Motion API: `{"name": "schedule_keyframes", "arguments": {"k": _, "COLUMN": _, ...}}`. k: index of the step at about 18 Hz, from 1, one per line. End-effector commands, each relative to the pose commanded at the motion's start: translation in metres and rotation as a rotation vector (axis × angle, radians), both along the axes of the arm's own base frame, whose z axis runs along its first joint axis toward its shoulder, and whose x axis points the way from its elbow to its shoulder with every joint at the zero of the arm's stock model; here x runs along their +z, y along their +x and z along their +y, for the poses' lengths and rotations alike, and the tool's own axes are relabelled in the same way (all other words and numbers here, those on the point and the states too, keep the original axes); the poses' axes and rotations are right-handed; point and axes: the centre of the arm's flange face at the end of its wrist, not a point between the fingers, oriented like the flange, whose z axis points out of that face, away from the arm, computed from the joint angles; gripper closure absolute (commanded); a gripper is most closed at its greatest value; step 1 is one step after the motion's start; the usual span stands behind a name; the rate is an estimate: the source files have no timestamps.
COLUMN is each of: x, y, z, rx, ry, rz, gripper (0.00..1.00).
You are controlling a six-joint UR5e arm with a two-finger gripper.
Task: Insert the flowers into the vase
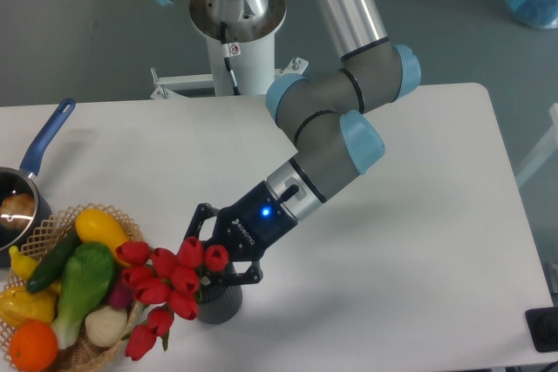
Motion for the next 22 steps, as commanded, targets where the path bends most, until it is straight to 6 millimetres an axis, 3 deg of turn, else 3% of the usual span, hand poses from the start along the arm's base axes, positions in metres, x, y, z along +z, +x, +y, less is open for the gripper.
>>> {"name": "schedule_keyframes", "arguments": {"k": 1, "x": -0.003, "y": -0.002, "z": -0.004, "rx": 0.006, "ry": -0.008, "rz": 0.005, "gripper": 0.42}}
{"name": "schedule_keyframes", "arguments": {"k": 3, "x": -0.014, "y": -0.004, "z": -0.014, "rx": 0.024, "ry": -0.047, "rz": 0.016, "gripper": 0.0}}
{"name": "schedule_keyframes", "arguments": {"k": 12, "x": -0.012, "y": -0.024, "z": -0.059, "rx": 0.089, "ry": -0.056, "rz": 0.038, "gripper": 0.0}}
{"name": "schedule_keyframes", "arguments": {"k": 16, "x": 0.003, "y": -0.046, "z": -0.083, "rx": 0.143, "ry": -0.046, "rz": 0.055, "gripper": 0.0}}
{"name": "schedule_keyframes", "arguments": {"k": 19, "x": 0.02, "y": -0.077, "z": -0.114, "rx": 0.215, "ry": -0.033, "rz": 0.08, "gripper": 0.0}}
{"name": "schedule_keyframes", "arguments": {"k": 22, "x": 0.031, "y": -0.089, "z": -0.134, "rx": 0.275, "ry": -0.158, "rz": 0.218, "gripper": 0.0}}
